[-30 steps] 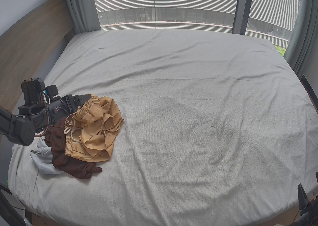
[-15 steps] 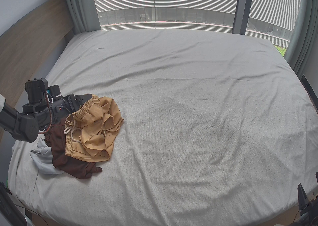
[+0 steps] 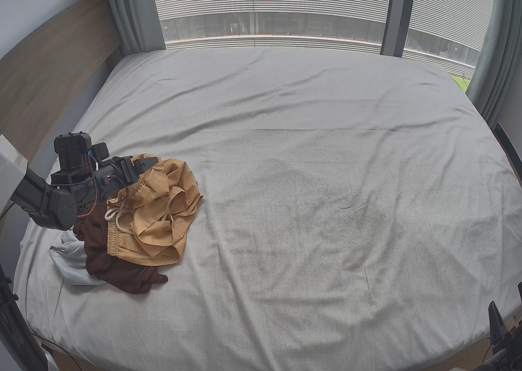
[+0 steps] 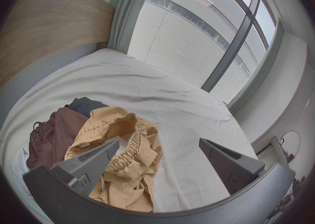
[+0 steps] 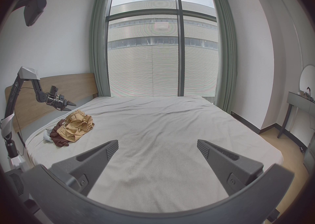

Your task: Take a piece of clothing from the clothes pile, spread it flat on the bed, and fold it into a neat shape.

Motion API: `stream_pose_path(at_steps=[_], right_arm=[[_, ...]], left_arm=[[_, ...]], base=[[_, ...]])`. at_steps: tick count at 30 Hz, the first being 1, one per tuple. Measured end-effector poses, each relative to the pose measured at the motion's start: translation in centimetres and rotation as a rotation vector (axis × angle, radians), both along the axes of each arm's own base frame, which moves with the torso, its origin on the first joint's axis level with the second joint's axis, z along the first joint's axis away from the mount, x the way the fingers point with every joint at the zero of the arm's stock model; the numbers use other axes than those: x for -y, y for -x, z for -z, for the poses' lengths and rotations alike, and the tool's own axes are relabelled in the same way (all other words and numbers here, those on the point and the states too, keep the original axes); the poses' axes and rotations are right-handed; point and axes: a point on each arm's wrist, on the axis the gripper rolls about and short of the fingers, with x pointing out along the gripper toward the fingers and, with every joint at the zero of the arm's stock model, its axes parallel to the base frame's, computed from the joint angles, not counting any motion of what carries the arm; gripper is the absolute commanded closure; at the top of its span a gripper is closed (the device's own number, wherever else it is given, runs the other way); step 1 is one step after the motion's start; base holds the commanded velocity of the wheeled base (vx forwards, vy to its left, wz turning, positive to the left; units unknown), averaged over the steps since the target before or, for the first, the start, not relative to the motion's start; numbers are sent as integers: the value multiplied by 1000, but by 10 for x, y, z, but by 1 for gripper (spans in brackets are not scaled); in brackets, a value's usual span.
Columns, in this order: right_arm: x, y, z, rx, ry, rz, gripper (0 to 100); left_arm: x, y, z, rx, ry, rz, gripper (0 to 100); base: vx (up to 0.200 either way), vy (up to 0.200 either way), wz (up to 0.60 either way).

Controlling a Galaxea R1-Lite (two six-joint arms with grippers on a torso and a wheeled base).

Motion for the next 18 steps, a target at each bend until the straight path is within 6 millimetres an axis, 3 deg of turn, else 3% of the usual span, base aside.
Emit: stream_pose_path(at_steps=[18], right_arm=[[0, 0, 0, 0, -1, 0, 0]], left_arm=[[2, -39, 38, 26, 0, 4, 0]], base=[[0, 0, 0]])
